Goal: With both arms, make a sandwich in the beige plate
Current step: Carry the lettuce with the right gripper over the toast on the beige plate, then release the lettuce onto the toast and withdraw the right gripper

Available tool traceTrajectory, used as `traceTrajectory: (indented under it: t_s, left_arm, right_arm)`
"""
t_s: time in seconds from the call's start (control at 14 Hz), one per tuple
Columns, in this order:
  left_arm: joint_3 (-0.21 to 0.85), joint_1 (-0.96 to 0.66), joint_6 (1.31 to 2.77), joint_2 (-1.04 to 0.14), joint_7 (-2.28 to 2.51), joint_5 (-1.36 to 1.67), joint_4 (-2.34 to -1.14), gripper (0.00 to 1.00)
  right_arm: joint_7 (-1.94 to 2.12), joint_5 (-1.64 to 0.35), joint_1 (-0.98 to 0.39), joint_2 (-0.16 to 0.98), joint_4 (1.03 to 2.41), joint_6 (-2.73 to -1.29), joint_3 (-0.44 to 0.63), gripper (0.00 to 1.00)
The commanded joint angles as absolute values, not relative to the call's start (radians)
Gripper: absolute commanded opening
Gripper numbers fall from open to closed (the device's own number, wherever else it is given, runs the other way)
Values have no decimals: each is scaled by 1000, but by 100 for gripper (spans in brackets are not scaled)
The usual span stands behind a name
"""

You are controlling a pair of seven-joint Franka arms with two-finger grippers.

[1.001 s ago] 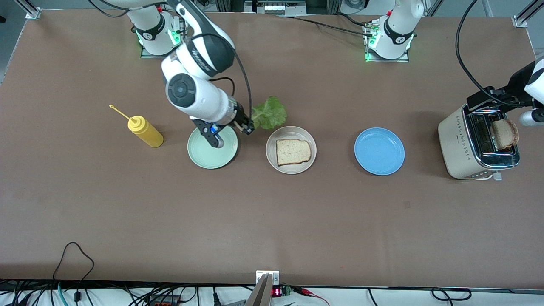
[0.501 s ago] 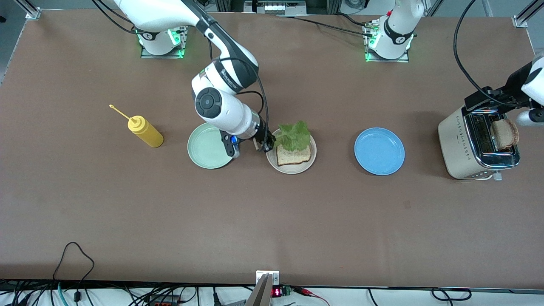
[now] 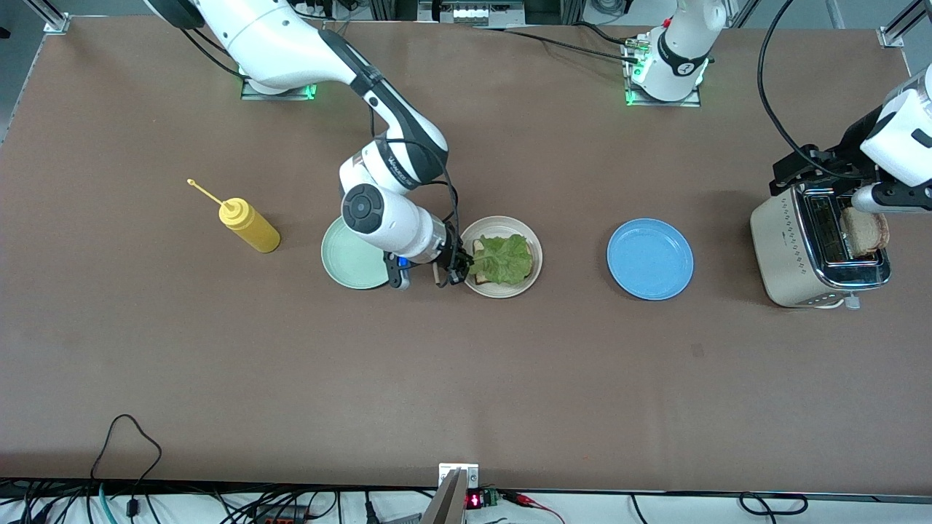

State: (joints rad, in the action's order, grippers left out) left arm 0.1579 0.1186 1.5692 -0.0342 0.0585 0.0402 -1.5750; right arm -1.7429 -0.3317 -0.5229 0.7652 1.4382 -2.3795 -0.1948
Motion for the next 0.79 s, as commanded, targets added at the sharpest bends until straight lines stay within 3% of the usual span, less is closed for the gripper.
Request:
traceTrajectory:
  t_s: [0.0, 0.29, 0.43, 0.5, 0.72]
  left_arm:
    - [89, 48, 1566, -18, 52, 28, -1582, 100]
    - [78, 52, 1566, -18, 51, 28, -1580, 100]
    - [71, 57, 1565, -18, 51, 28, -1578, 100]
    - [69, 61, 1566, -20, 51, 28, -1574, 100]
    - [71, 66, 1566, -20, 63, 28, -1571, 100]
  right_arm:
    - [-1770, -342, -572, 799, 1407, -2419, -179, 0]
    - [-1761, -330, -588, 801, 1416, -2419, -179, 0]
    - [-1755, -321, -588, 818, 1417, -2421, -179, 29]
    - [-1753, -321, -588, 824, 1417, -2421, -178, 31]
    - [-1758, -319, -588, 824, 1419, -2421, -176, 81]
